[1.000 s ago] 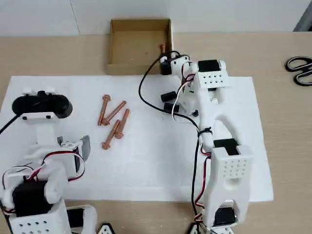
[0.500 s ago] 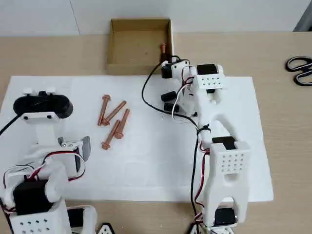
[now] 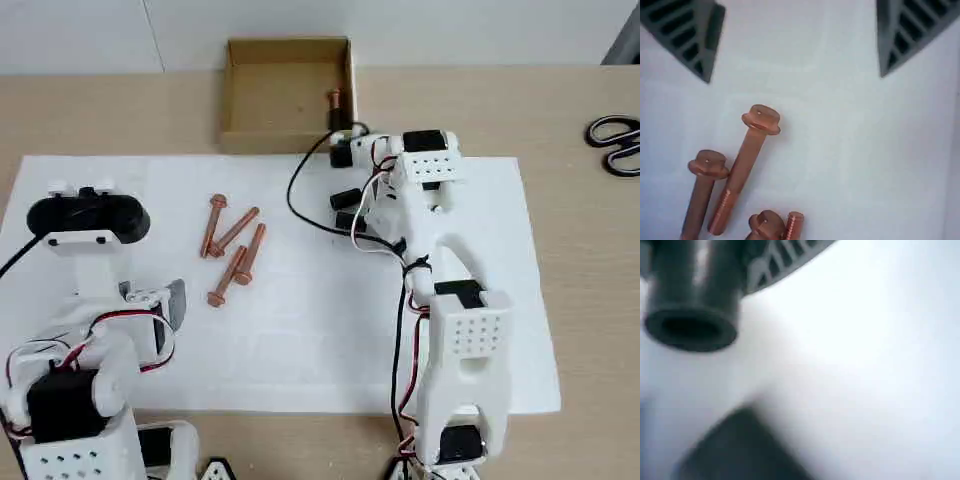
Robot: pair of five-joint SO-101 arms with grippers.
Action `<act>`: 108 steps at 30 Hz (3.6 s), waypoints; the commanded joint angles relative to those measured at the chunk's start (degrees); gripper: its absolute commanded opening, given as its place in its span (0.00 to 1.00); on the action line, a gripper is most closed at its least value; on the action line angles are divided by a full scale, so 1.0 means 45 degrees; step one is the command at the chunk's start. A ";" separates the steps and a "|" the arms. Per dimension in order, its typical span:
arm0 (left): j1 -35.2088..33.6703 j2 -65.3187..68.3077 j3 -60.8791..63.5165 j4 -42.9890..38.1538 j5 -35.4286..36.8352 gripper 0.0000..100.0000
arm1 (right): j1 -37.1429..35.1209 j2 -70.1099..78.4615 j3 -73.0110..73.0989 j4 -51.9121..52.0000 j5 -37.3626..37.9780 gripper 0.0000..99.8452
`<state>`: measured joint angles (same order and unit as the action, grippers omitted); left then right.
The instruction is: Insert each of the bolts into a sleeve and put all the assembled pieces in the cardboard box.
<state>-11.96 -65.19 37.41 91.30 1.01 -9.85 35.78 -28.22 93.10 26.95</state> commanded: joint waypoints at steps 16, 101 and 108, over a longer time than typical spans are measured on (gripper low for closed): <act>-0.0059 -0.0059 -0.0088 -0.0215 0.0078 0.20 | -0.1651 -0.3858 0.4864 -0.1201 -0.1426 0.00; 0.1973 2.1255 -1.4935 0.0039 -0.1074 0.20 | -0.1592 -1.0481 0.6955 0.0537 -0.2012 0.00; 0.1954 2.3287 -1.7045 0.0274 -0.1074 0.20 | -0.1592 -1.0481 0.6955 0.0537 -0.2032 0.00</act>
<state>-3.16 38.55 -34.59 92.09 -3.56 -17.14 -8.44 3.25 95.65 18.42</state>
